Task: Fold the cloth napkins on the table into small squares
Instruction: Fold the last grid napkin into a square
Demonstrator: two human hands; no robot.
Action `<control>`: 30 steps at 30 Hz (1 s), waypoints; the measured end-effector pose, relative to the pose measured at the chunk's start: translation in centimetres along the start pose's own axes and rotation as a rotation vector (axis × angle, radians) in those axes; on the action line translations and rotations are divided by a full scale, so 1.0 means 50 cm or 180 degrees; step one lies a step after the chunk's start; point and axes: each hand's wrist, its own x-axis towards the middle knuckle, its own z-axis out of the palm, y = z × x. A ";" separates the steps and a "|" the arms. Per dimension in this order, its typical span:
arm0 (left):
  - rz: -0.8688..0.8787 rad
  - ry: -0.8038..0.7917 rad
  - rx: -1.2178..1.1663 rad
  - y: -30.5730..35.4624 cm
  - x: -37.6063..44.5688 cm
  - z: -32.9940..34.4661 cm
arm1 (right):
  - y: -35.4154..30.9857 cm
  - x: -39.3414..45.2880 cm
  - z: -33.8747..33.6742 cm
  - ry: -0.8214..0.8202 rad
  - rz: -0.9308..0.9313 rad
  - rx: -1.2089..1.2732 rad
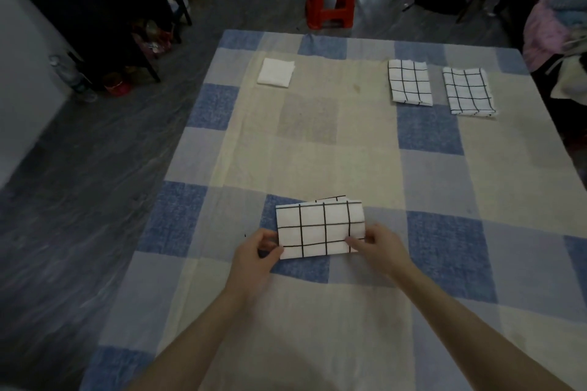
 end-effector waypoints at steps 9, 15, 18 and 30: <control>-0.0017 0.0082 0.0854 0.003 0.026 0.017 | -0.008 0.019 0.014 0.0360 0.0230 -0.0358; 0.1516 -0.0068 0.2288 0.015 0.046 0.032 | -0.011 0.029 0.023 0.0392 0.0350 -0.0578; 0.2435 -0.0366 0.2788 0.033 0.071 0.071 | -0.015 0.038 0.030 0.0362 0.0464 -0.0825; 0.1610 -0.0545 0.3451 -0.019 0.119 0.084 | 0.013 0.012 0.128 0.0429 -0.1033 -0.1864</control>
